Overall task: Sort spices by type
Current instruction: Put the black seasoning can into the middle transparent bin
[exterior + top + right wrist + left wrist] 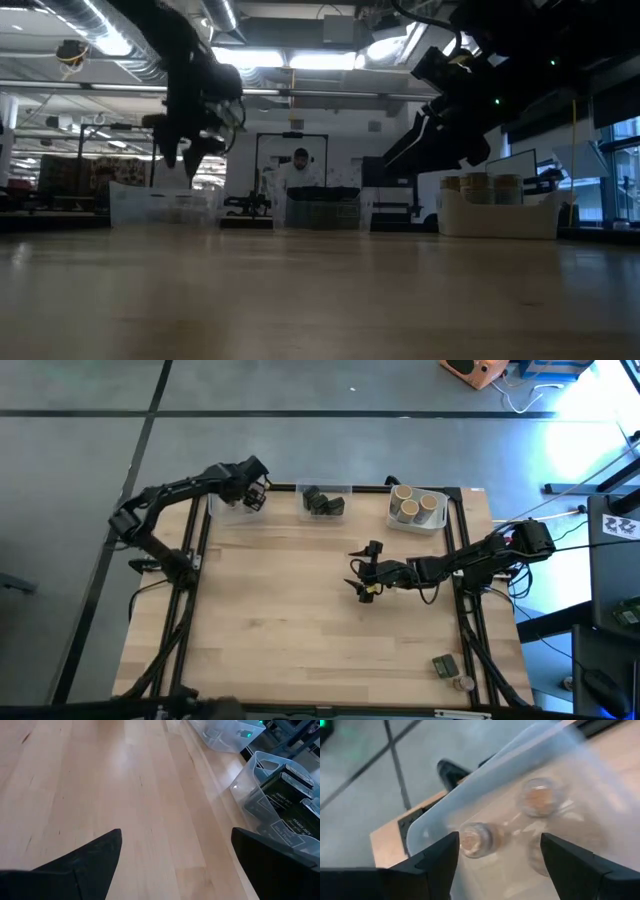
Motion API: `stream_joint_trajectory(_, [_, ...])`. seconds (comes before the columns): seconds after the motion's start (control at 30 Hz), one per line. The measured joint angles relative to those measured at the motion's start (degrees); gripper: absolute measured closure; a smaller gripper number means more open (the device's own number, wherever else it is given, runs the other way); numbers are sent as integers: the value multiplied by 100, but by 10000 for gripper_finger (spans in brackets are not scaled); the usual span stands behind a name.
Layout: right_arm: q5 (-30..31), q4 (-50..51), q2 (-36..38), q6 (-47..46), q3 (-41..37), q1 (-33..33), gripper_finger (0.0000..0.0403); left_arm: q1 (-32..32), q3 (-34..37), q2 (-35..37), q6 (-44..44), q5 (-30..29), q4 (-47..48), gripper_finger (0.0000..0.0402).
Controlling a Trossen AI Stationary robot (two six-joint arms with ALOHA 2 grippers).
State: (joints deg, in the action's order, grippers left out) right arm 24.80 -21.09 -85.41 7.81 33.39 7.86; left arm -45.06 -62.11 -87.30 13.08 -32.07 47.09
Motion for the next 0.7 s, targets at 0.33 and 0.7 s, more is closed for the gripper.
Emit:
stream_joint_trajectory(0.33, [-646, -79, 0, -349, 0, 7, 29, 1932, -2, 790, -144, 76, -241, 139])
stream_joint_trajectory(0.7, [-23, 2564, 1330, -1306, 428, 967, 29, 4157, 522, 815, 436, 70, -1575, 139])
